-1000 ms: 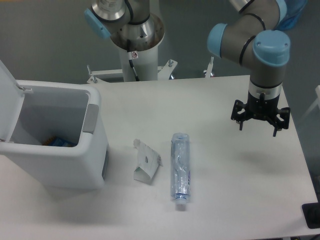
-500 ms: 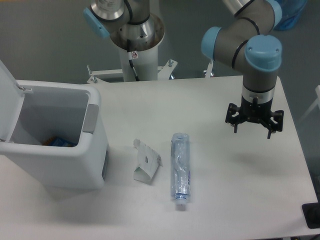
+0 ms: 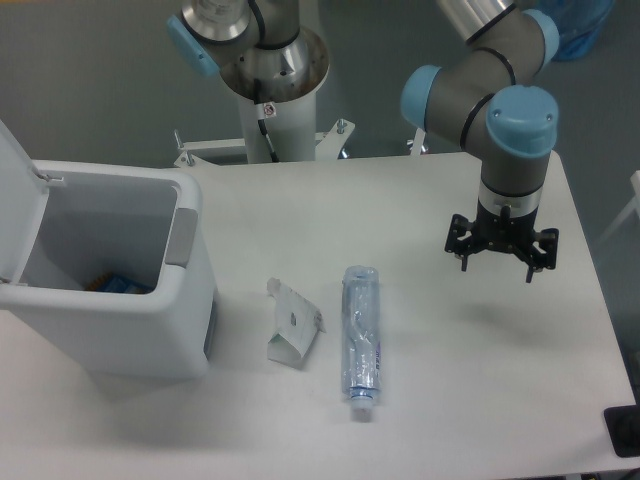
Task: Place the trash in the trash can
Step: 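Move the gripper from its start pose toward the white paper piece, then lower the gripper onto the folded white paper and close on it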
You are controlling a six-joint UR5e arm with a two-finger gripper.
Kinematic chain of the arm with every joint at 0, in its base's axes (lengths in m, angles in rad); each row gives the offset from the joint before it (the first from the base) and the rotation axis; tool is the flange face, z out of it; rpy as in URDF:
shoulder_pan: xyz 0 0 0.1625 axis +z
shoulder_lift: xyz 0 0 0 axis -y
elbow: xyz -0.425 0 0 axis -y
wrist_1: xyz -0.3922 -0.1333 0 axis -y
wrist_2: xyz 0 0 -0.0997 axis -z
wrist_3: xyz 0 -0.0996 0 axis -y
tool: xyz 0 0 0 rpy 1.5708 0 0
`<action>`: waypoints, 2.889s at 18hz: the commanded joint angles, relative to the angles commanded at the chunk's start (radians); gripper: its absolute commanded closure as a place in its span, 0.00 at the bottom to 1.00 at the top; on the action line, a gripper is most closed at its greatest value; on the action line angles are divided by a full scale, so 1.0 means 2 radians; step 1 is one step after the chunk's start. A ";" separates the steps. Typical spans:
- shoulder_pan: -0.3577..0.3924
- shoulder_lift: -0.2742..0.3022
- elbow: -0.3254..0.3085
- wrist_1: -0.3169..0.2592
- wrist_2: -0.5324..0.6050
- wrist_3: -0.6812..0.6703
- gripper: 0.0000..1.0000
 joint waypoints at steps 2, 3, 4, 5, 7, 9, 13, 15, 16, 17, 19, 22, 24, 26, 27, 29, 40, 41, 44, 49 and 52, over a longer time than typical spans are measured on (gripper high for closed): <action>-0.011 -0.003 -0.003 -0.002 -0.001 -0.004 0.00; -0.021 -0.004 -0.006 -0.002 -0.001 -0.018 0.00; -0.026 -0.004 -0.007 -0.002 -0.001 -0.040 0.00; -0.031 -0.004 -0.007 -0.002 -0.001 -0.065 0.00; -0.038 -0.011 -0.002 -0.002 0.000 -0.094 0.00; -0.047 -0.014 0.000 -0.002 0.000 -0.116 0.00; -0.074 -0.011 -0.005 -0.003 -0.001 -0.130 0.00; -0.093 -0.007 -0.008 -0.006 0.000 -0.152 0.00; -0.099 -0.006 -0.008 -0.006 -0.001 -0.166 0.00; -0.105 -0.007 -0.008 -0.005 -0.002 -0.180 0.00; -0.119 -0.008 -0.003 -0.005 -0.002 -0.196 0.00; -0.143 -0.006 -0.011 -0.006 -0.001 -0.214 0.00; -0.156 -0.005 -0.015 -0.007 -0.002 -0.227 0.00; -0.169 0.001 -0.020 -0.007 -0.011 -0.243 0.00; -0.173 0.002 -0.021 -0.007 -0.015 -0.248 0.00; -0.186 0.005 -0.026 -0.008 -0.023 -0.257 0.00; -0.222 0.003 -0.051 -0.005 -0.015 -0.255 0.12; -0.222 0.000 -0.051 -0.005 -0.012 -0.255 0.43; -0.223 -0.002 -0.051 -0.006 -0.011 -0.256 1.00; -0.222 0.001 -0.048 -0.007 -0.012 -0.254 1.00; -0.221 0.004 -0.044 -0.007 -0.021 -0.257 1.00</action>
